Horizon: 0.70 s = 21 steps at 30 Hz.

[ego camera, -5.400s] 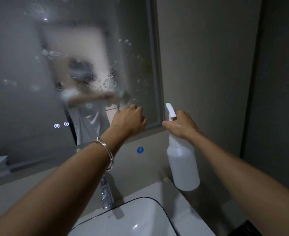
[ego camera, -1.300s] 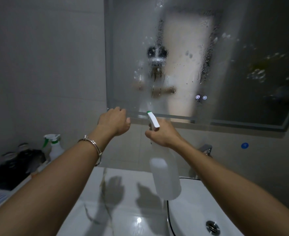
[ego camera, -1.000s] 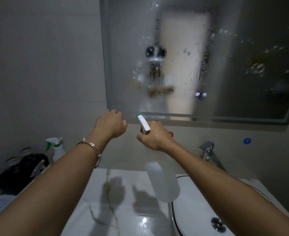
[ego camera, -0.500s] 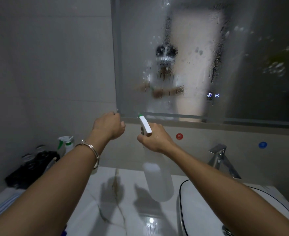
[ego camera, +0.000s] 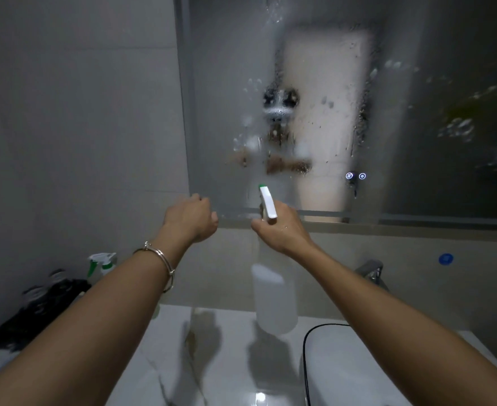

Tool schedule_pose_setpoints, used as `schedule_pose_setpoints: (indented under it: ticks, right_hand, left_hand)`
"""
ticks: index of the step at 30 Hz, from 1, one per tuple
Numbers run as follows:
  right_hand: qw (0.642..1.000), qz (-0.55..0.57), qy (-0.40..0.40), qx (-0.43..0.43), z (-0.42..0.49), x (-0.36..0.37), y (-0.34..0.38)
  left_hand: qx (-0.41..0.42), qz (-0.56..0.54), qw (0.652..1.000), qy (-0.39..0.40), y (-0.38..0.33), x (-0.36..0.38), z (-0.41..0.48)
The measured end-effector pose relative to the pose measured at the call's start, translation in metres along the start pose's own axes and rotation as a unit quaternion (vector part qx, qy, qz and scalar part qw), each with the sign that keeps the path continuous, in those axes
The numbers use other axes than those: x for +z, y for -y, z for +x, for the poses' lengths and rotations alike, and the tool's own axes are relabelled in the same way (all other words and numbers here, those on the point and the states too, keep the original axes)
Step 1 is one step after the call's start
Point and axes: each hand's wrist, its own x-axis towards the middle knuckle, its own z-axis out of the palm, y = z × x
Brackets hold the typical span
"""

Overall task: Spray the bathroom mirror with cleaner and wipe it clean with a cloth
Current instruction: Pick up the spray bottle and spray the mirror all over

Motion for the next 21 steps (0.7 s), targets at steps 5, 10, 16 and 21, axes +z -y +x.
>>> schedule_pose_setpoints:
  ticks: [5, 10, 16, 21]
  right_hand:
    - [0.997, -0.002, -0.070, 0.021, 0.009, -0.045, -0.023]
    - [0.989, -0.024, -0.142, 0.030, -0.004, -0.088, -0.064]
    - [0.984, -0.025, -0.159, 0.083, -0.020, -0.154, -0.120]
    - [0.973, -0.035, -0.185, 0.136, -0.040, -0.206, -0.172]
  left_hand:
    - [0.038, 0.005, 0.999, -0.008, -0.039, -0.010, 0.016]
    - [0.090, -0.004, 0.996, 0.002, -0.105, -0.006, 0.024]
    - [0.165, -0.020, 0.986, 0.001, -0.205, -0.006, 0.036]
    - [0.212, -0.043, 0.976, 0.005, -0.284, -0.008, 0.041]
